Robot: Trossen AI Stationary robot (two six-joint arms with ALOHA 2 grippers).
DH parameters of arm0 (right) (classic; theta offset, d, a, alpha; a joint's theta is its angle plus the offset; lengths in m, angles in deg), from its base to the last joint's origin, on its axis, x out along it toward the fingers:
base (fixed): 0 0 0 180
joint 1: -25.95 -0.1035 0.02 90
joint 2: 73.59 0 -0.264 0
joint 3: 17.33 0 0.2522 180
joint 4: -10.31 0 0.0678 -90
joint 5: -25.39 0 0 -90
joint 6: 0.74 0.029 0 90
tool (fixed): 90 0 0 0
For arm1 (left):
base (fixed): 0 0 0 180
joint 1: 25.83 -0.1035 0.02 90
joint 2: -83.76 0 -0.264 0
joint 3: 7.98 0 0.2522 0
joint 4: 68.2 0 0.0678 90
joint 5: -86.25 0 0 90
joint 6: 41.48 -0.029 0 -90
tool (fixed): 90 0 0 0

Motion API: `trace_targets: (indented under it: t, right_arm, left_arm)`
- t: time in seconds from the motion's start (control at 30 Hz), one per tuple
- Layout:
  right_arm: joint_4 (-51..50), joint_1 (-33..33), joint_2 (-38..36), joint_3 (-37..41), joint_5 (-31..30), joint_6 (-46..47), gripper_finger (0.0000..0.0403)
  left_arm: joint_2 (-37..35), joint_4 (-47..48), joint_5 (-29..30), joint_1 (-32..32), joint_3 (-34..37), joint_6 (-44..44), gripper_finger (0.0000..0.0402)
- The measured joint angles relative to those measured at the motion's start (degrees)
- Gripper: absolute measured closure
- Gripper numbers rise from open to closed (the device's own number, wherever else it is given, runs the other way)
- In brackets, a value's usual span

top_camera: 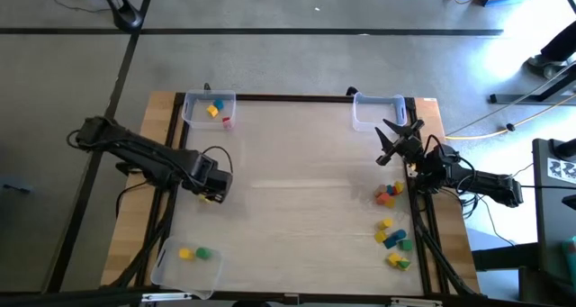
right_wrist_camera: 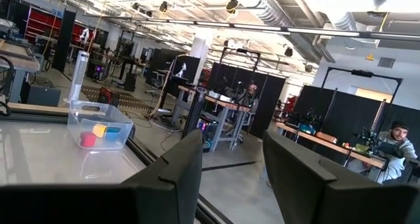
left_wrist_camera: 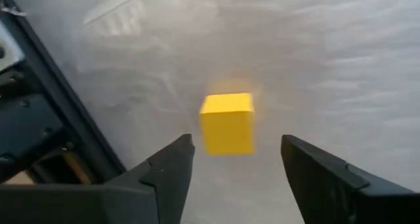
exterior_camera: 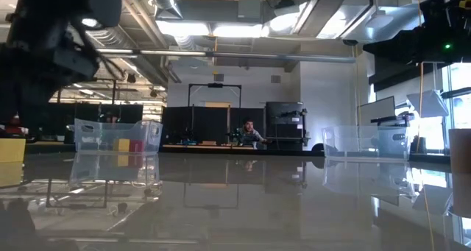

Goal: Sort blocks by size
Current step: Put the left yellow cube block into the top left transparent bin

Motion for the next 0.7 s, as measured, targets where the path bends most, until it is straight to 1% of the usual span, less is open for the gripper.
trace_targets:
  t: [0.1, 0.27, 0.37, 0.47, 0.63, 0.7]
  right_arm:
    - [-0.01, 0.0, 0.0, 0.0, 0.02, 0.0, 0.0242]
    - [0.02, 0.0, 0.0, 0.0, 0.04, 0.05, 0.0242]
    - [0.02, 0.0, 0.0, 0.0, 0.04, 0.07, 0.0242]
    - [0.04, 0.0, 0.0, 0.0, 0.02, 0.11, 0.0242]
    - [0.04, 0.0, 0.0, 0.0, 0.04, 0.37, 0.0242]
    - [0.04, 0.0, -0.02, 0.0, 0.04, 1.08, 0.0242]
  left_arm:
    - [0.0, -1.23, -0.04, 0.01, 2.22, -0.22, 0.0177]
    - [0.0, -9.19, -0.17, 0.01, 6.34, -1.79, 0.0177]
    - [0.0, -12.64, -0.28, 0.01, 8.94, -2.89, 0.0186]
    - [0.0, -14.28, -0.32, 0.01, 10.46, -3.63, 0.0211]
    - [-0.09, -15.32, -0.37, -0.06, 10.64, -5.61, 0.0282]
    - [-0.01, -14.79, -0.33, -0.3, 10.11, -6.69, 0.0286]
